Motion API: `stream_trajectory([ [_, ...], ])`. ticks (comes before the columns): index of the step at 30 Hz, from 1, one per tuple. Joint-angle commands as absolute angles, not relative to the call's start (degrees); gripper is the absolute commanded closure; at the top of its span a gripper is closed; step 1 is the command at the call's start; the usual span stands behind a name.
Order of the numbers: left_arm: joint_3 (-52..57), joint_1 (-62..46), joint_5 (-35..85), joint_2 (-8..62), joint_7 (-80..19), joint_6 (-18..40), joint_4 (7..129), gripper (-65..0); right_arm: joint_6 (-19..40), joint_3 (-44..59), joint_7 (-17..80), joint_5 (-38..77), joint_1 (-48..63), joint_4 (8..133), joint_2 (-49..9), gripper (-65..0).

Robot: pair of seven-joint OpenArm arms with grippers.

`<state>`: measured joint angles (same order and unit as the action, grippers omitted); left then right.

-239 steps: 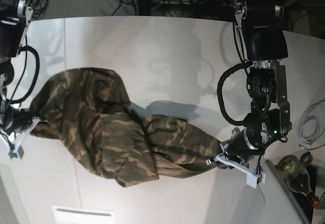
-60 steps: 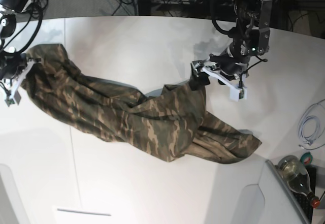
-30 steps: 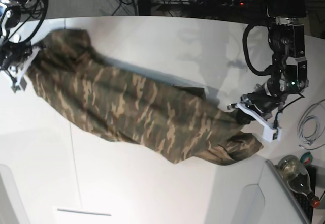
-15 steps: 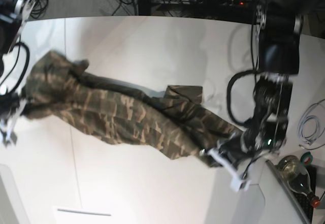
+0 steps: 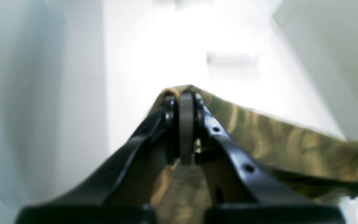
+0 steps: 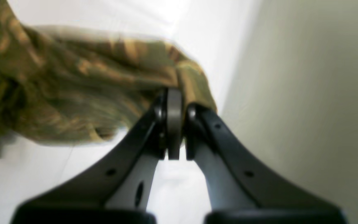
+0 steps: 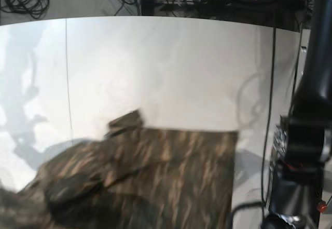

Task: Layout the t-shirt on the table in an organized manner, then fold the t-shirt properly
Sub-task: 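Lift and fling the shirt with both grippers to spread it flat, then hold the spread shirt's edges with both grippers and adjust its position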

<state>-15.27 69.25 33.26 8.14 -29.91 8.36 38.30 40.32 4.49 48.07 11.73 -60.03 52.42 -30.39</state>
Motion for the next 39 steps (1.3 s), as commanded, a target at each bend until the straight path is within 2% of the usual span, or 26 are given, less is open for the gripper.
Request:
stream_trajectory([
  [1,-13.4,73.5,33.9,8.2,-27.6,8.7,41.2,0.0,40.0,4.7,46.6,11.9,-64.5,55.7,-32.2,-0.6],
  [3,-7.9,74.6,33.9,8.2,-30.8,8.7,46.3,0.0,40.0,5.0,48.6,11.9,-67.3,61.4,-33.7,-0.6],
  [7,4.4,71.0,33.5,8.3,-45.5,8.7,62.0,0.0,40.0,5.3,57.4,12.1,-65.7,78.5,-36.9,-0.6],
  [11,8.4,59.0,33.4,9.3,-54.1,8.7,76.0,0.0,40.0,10.4,66.9,12.1,-52.7,91.6,-36.6,-0.6],
  [14,8.1,46.6,33.5,10.7,-53.7,8.7,80.0,0.0,40.0,15.8,67.4,12.1,-38.8,95.2,-32.7,-0.6],
  [17,7.9,34.0,33.4,11.0,-49.1,8.8,80.5,0.0,40.0,20.6,63.9,12.0,-25.6,93.9,-26.5,-0.6],
  [22,3.6,21.1,33.3,11.3,-40.7,8.9,74.2,0.0,40.0,23.0,54.4,12.0,-15.3,81.5,-19.6,-0.6],
  [26,-1.9,14.4,33.3,13.8,-32.3,8.7,70.2,0.0,40.0,22.6,49.6,12.0,-13.3,70.2,-18.3,-0.6],
  [30,-3.8,11.2,33.3,15.3,-27.9,8.7,66.9,0.0,40.0,22.5,46.4,11.9,-13.7,61.8,-18.6,-0.6],
  [34,-3.8,10.8,33.3,16.5,-26.2,8.7,63.1,0.0,40.0,22.9,44.2,11.9,-14.1,55.5,-18.8,-0.6],
  [39,-3.9,10.7,33.3,17.3,-26.2,8.7,62.0,0.0,40.0,23.1,44.4,11.9,-12.8,54.4,-18.4,-1.5],
])
